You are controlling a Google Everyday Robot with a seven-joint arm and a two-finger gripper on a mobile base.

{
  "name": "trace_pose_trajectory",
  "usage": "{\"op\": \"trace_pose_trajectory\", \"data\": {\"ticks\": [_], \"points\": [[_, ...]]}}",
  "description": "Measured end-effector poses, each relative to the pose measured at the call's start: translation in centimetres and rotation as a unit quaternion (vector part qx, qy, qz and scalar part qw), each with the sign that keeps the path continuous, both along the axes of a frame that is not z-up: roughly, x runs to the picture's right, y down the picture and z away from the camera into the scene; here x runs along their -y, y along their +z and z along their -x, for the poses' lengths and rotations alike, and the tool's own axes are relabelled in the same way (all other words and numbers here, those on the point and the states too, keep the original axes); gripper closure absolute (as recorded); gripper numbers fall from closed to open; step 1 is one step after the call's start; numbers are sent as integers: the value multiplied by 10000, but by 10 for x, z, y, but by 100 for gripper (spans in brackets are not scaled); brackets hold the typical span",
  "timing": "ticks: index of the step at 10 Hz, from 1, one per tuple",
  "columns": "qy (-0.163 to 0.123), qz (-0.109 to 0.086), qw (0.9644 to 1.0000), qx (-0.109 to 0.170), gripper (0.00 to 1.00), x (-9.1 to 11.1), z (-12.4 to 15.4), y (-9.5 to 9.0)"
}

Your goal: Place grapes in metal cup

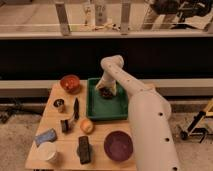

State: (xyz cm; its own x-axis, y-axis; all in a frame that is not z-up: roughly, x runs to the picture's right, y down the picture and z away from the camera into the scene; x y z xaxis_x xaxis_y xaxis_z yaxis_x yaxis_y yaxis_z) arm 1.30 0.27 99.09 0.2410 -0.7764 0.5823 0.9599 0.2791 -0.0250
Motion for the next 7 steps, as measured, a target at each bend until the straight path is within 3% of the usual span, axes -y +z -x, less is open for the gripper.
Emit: {"op": "trace_pose_trajectory", "data": {"ticks": [3, 5, 6, 7], "points": [[-3, -51, 10000, -26, 46, -5, 4, 10], [8, -67, 9998, -171, 82, -7, 5, 14], [8, -65, 9998, -183, 94, -7, 5, 14], [8, -63, 9998, -182, 99, -7, 5, 14]]}}
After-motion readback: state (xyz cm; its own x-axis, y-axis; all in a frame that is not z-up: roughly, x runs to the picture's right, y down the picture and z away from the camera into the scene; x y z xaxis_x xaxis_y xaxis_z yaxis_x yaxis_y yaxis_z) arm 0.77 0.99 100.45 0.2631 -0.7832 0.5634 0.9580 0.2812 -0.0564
